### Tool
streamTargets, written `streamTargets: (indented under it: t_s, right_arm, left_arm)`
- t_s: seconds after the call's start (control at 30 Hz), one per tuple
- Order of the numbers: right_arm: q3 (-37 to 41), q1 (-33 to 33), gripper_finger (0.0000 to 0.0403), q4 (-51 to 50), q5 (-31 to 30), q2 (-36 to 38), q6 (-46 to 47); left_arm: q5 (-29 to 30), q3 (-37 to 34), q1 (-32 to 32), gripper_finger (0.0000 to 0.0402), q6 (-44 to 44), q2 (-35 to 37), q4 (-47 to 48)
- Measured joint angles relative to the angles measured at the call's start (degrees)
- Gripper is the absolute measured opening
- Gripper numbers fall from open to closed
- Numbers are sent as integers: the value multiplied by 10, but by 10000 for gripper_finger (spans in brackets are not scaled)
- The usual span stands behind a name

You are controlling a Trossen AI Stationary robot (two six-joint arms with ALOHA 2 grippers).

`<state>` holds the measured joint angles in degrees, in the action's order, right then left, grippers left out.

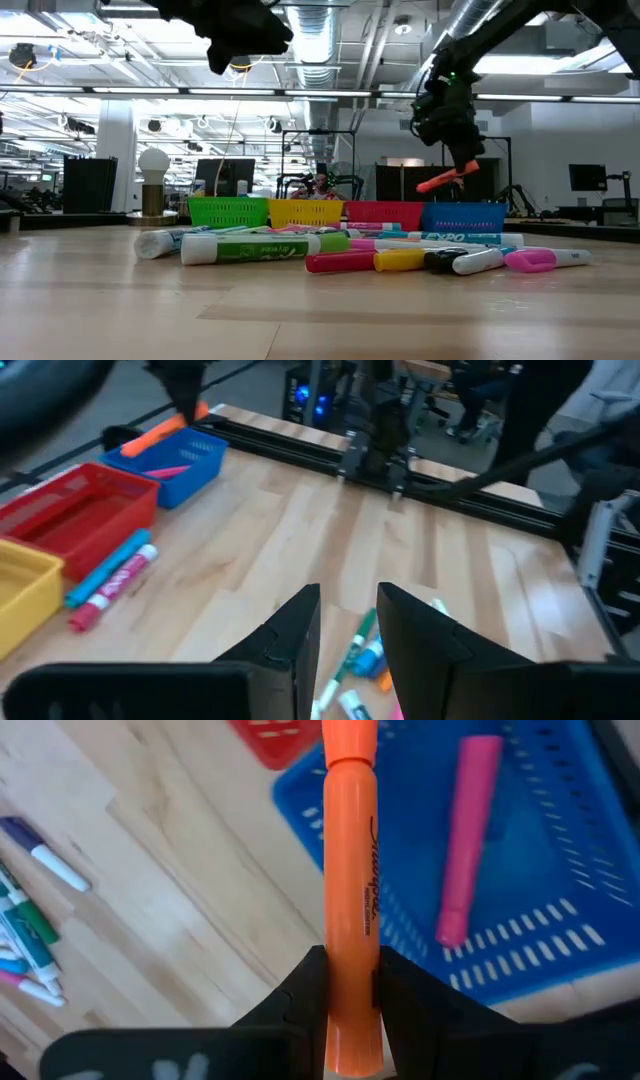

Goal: Pick & Place Markers
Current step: Put the orange highlighter pen into the blue basket

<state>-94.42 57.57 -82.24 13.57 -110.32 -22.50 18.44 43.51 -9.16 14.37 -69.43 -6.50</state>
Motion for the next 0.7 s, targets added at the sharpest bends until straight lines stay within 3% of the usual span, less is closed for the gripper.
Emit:
streamTargets:
  t_s: [0.13,0.33,0.7]
  right_arm:
    - [0,25,63,0,-12,0,1]
    - [0,45,63,10,-95,0,4]
    - [0,36,85,21,-101,0,5]
  left_arm:
    - [0,0,24,102,-4,0,0]
    - [0,0,51,102,-4,0,1]
    - [0,0,58,102,-6,0,3]
